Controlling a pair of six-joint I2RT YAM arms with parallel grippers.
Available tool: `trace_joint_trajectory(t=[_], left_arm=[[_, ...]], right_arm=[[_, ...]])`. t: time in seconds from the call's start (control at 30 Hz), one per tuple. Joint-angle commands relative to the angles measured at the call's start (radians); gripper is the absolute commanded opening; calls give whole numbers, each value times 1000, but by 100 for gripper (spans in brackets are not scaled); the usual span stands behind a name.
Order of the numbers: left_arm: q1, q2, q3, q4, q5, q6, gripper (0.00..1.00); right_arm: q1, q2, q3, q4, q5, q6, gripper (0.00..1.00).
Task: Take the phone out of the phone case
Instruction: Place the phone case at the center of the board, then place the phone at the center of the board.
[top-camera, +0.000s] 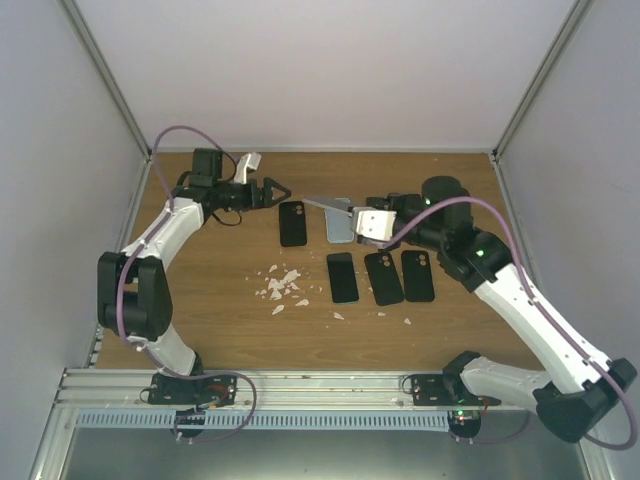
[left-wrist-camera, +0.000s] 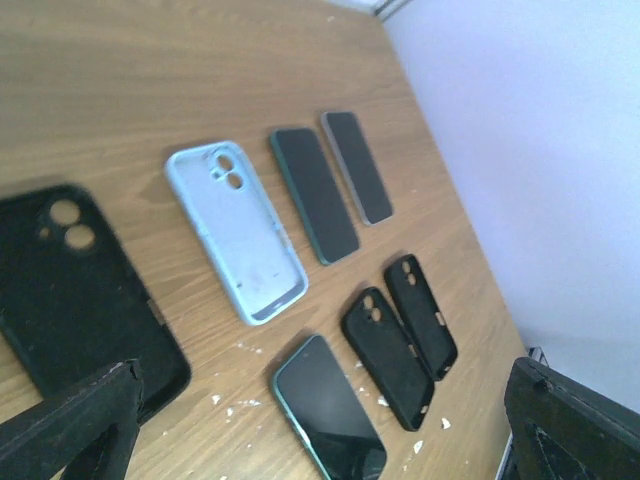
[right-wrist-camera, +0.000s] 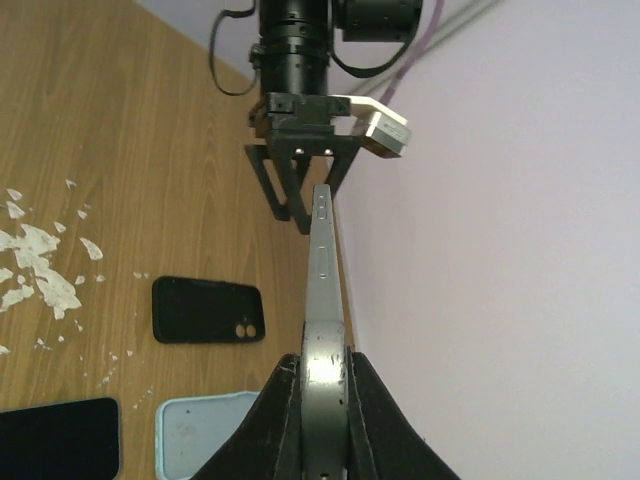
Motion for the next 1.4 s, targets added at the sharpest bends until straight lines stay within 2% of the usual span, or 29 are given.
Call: trace_joint_trajectory(t=[0.0, 0.13, 0.27, 0.37, 0.57, 0.7, 0.8, 1.03, 1.23, 1.37], left_arm=[[3, -135, 2, 12, 62, 97, 99], [2, -237, 15, -31, 134, 182, 99], [1, -305, 69, -152, 284, 341, 99], [-1, -319, 126, -281, 375, 492, 99], [-52, -315, 154, -483, 504, 645, 99], [-173, -306, 209, -641, 422, 793, 99], [-259, -303, 231, -695, 347, 852, 99], [-329, -304, 238, -745, 316, 897, 99], [-448, -220, 373, -1000, 200, 1047, 99], [-517, -216, 374, -1005, 133, 1055, 99]], right_arm=[[-7, -110, -45, 55, -124, -75, 0], [-7, -196, -103, 58, -191, -171, 1], [-7, -277, -158, 65, -241, -304, 0], [-5, -326, -199, 52, -271, -414, 0], [-5, -415, -272, 29, -317, -610, 1], [-5, -471, -315, -10, -371, -764, 0], [-5, -504, -345, -34, -400, -887, 0], [-6, -541, -365, -100, -461, -1096, 0], [-5, -534, -320, -270, -547, -1301, 1], [-5, -507, -297, -355, -563, -1399, 1]])
